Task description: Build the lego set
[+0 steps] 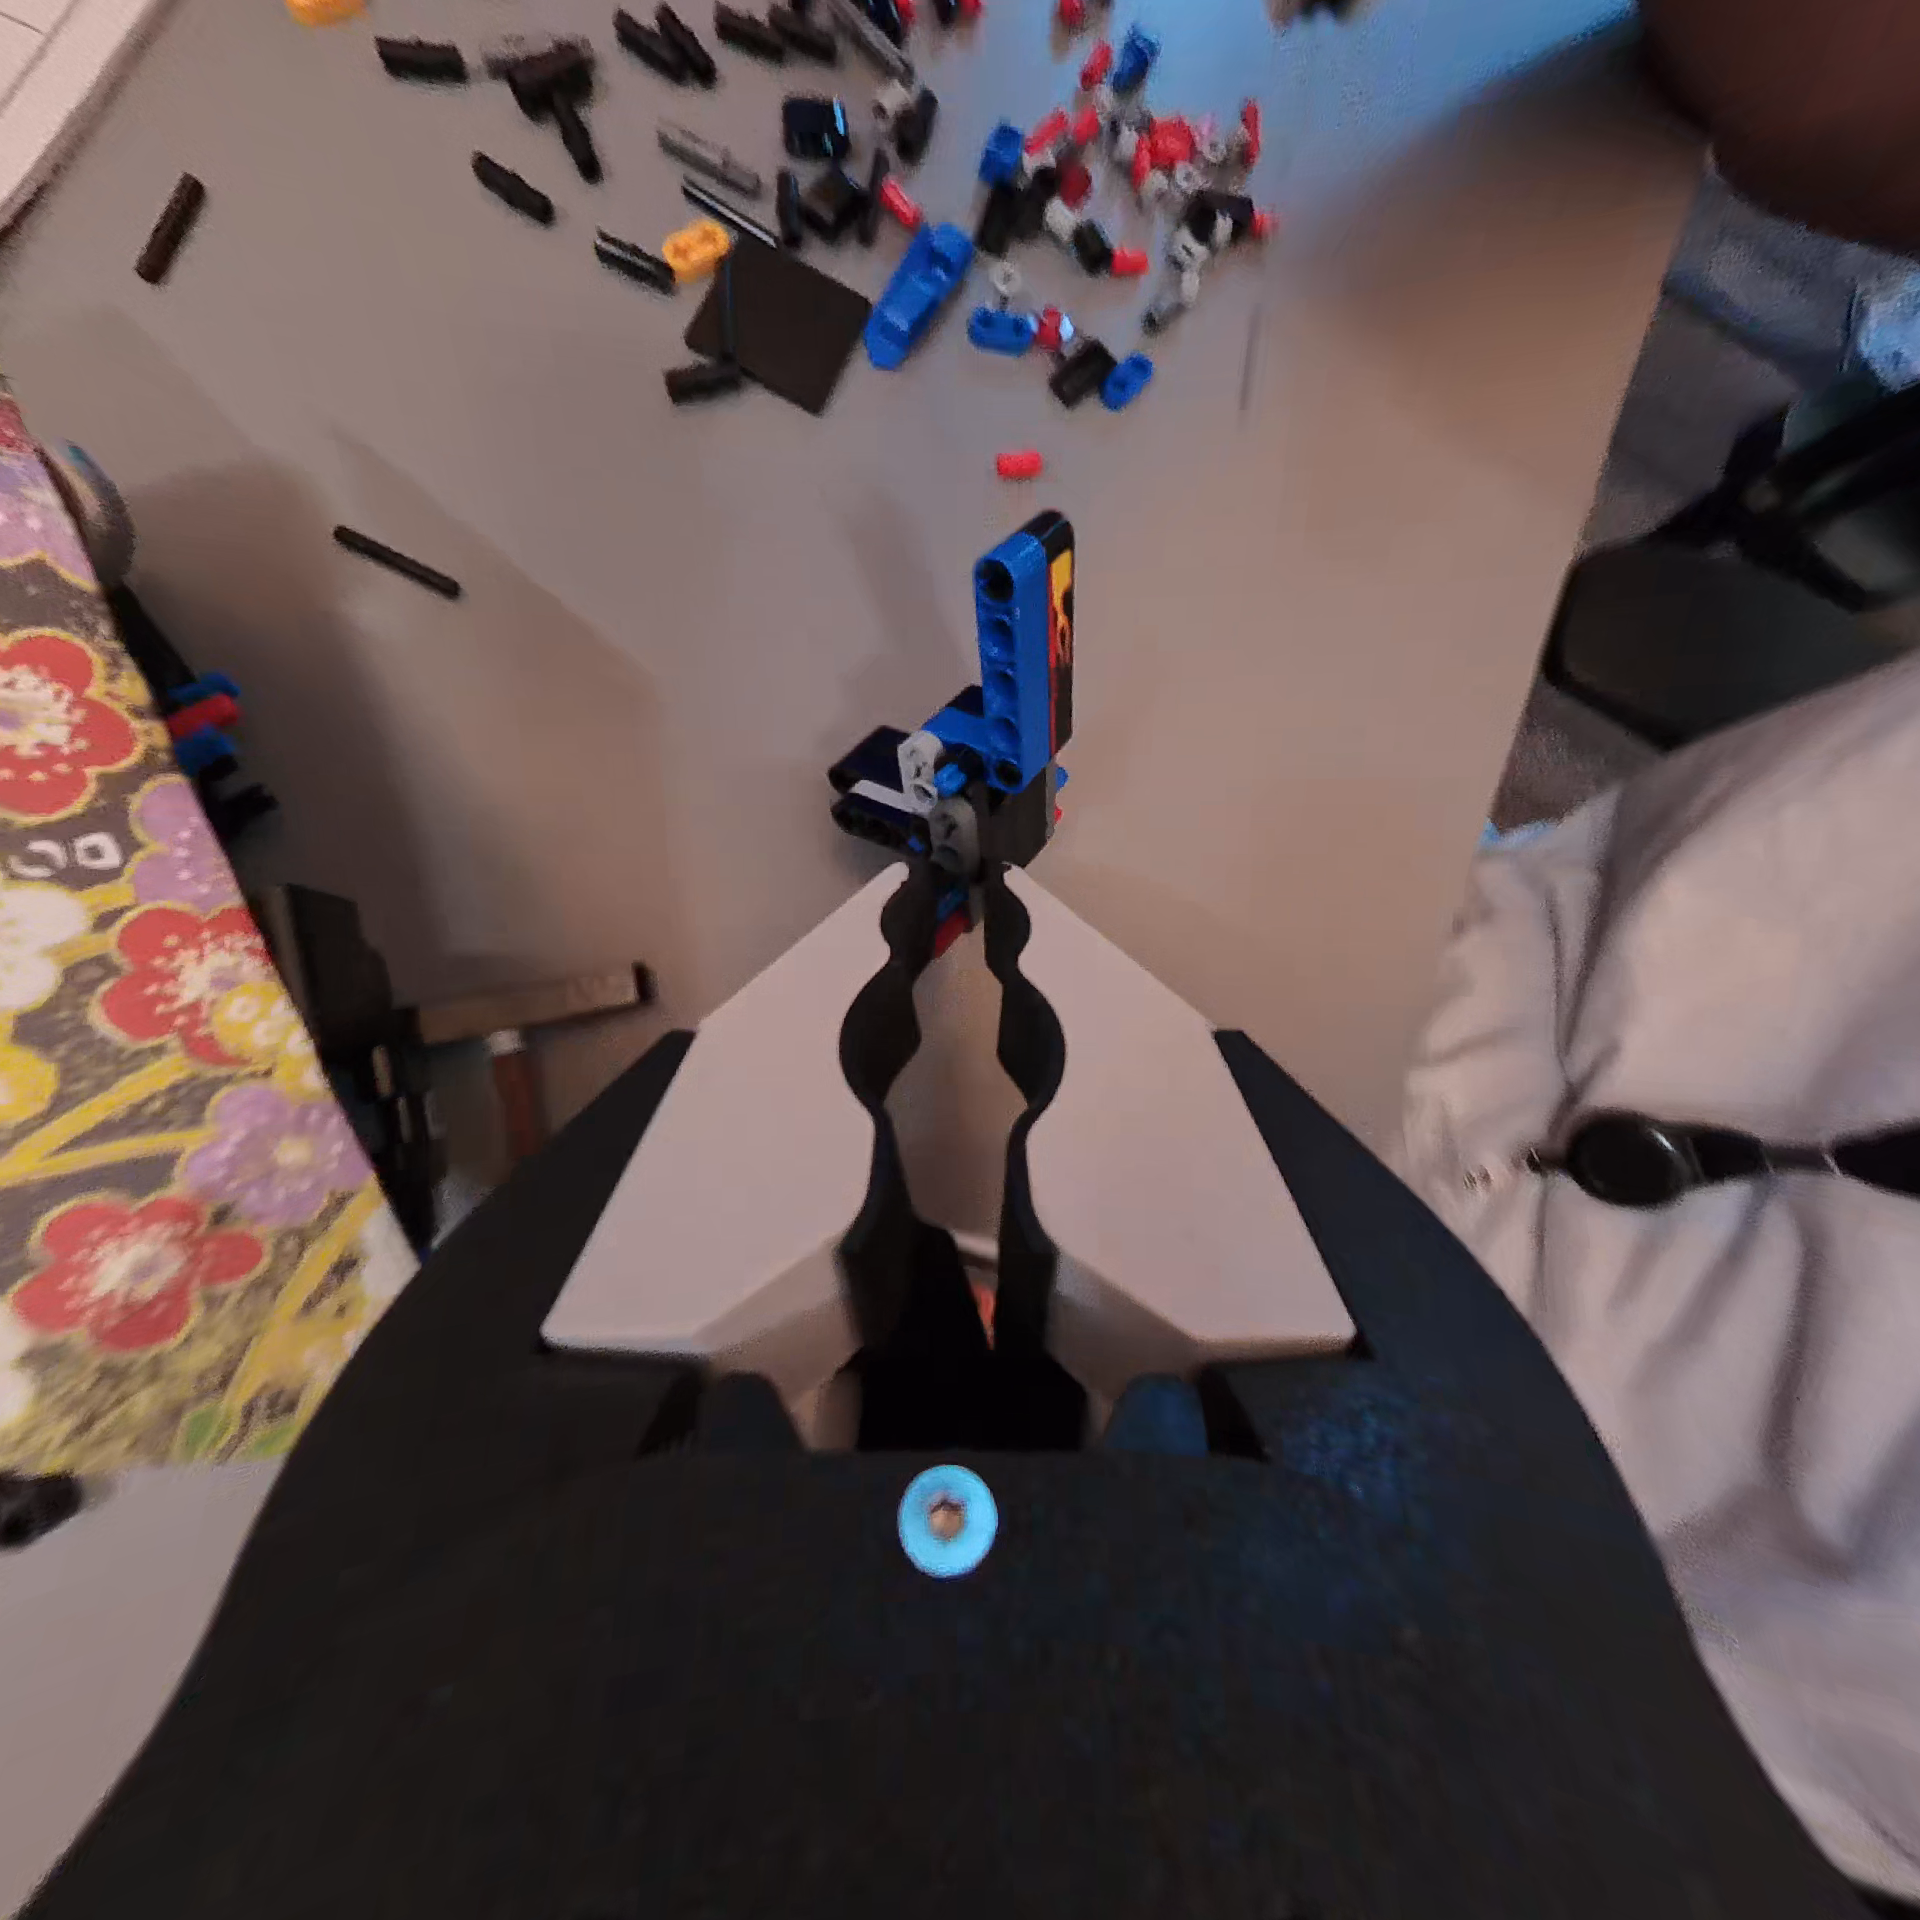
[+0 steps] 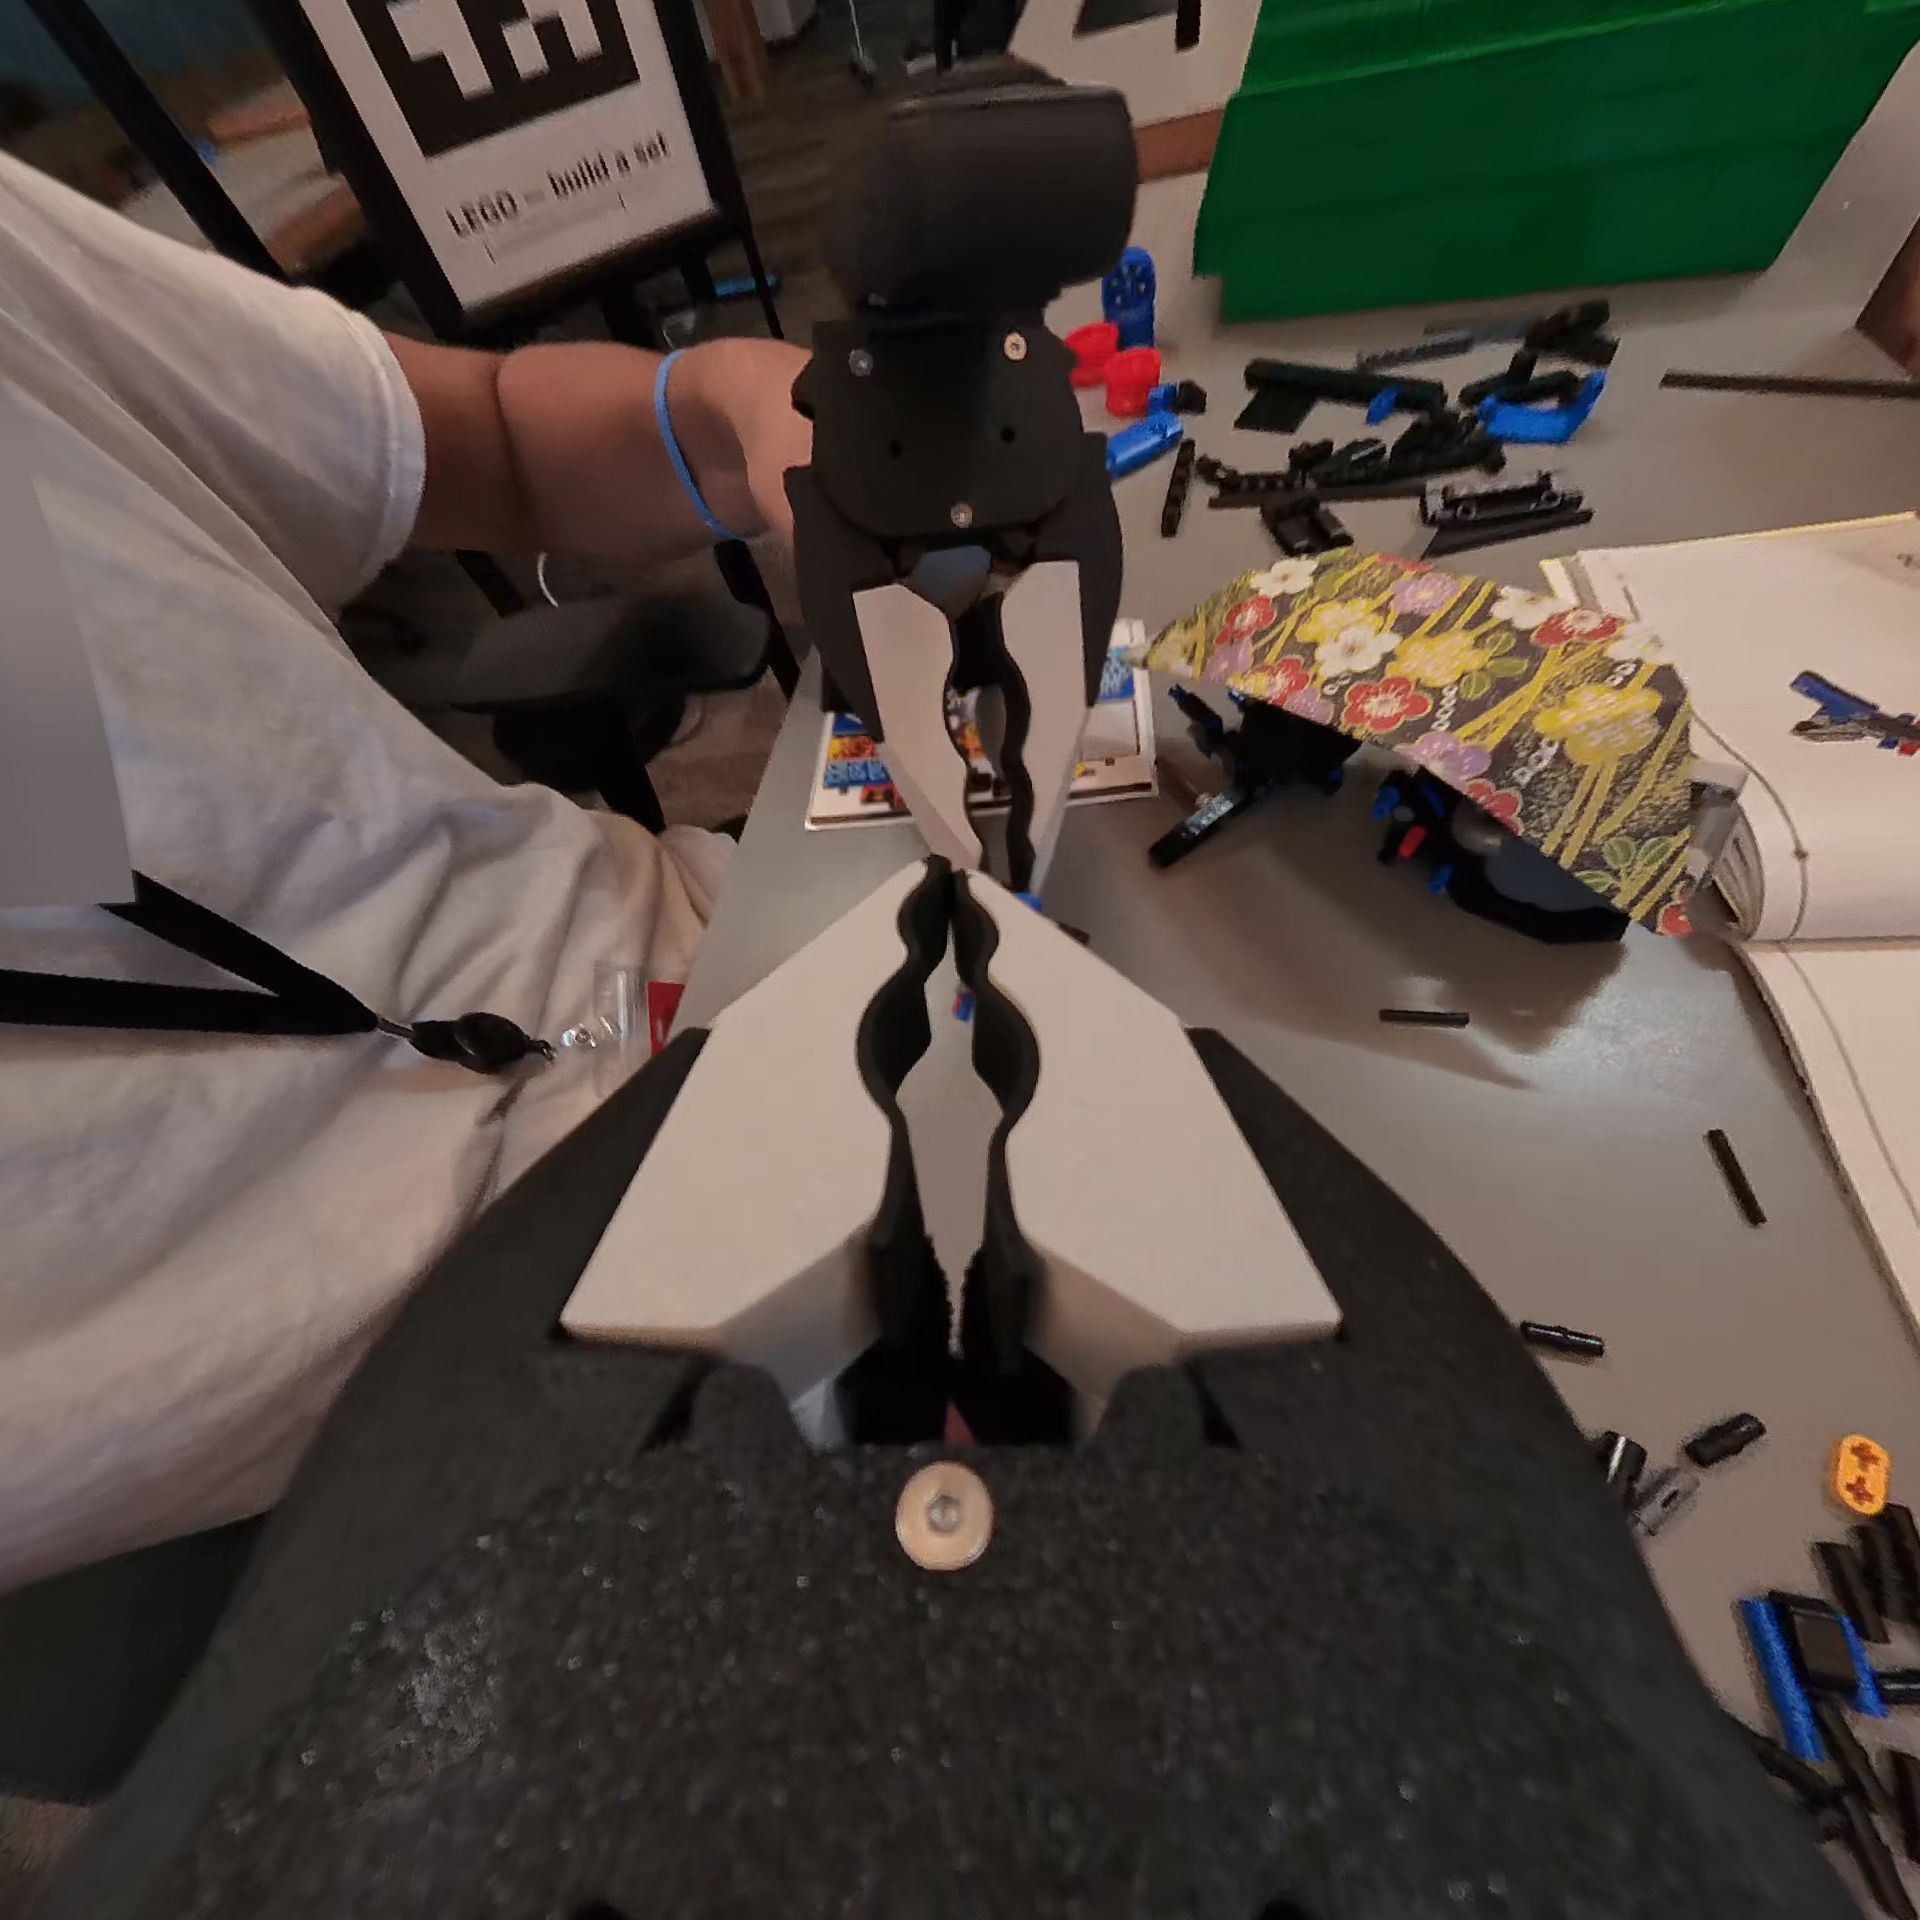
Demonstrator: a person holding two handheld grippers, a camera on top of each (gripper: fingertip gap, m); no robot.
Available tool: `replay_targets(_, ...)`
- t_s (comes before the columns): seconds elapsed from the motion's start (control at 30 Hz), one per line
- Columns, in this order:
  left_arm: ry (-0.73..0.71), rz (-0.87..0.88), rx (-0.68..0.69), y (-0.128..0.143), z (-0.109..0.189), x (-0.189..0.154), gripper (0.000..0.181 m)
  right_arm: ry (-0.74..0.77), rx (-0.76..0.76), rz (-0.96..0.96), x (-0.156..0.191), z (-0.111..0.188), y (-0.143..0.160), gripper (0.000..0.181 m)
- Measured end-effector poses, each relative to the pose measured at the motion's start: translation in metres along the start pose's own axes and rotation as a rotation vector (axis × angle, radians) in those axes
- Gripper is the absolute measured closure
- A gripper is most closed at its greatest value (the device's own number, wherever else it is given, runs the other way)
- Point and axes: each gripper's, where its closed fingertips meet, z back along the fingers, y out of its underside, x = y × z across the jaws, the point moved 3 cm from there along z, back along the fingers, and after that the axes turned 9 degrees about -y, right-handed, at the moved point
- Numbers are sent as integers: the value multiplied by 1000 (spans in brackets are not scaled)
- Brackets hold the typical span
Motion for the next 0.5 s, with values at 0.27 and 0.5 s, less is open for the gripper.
replay_targets(0.27,-170,-182,471,34,45,16,175,7,-3,-17,-5,-1,3,181)
replay_targets(0.5,-392,-556,706,32,41,15,175,62,38,28,-12,-2,9,181)
